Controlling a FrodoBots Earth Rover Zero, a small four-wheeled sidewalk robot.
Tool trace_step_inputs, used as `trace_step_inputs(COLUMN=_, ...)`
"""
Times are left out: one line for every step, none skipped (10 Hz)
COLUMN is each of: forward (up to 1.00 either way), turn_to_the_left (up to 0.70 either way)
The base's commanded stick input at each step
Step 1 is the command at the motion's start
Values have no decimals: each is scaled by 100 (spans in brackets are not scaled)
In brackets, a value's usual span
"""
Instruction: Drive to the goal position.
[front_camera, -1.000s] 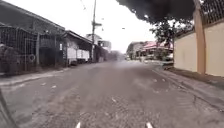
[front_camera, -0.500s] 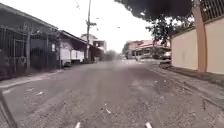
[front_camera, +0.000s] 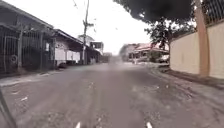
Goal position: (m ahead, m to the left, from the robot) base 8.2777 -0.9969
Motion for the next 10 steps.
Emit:
trace_step_inputs(forward=70, turn_to_the_left=0)
trace_step_inputs(forward=70, turn_to_the_left=0)
trace_step_inputs(forward=70, turn_to_the_left=0)
trace_step_inputs(forward=70, turn_to_the_left=0)
trace_step_inputs(forward=70, turn_to_the_left=0)
trace_step_inputs(forward=70, turn_to_the_left=0)
trace_step_inputs(forward=70, turn_to_the_left=0)
trace_step_inputs(forward=70, turn_to_the_left=0)
trace_step_inputs(forward=70, turn_to_the_left=0)
trace_step_inputs(forward=70, turn_to_the_left=-1)
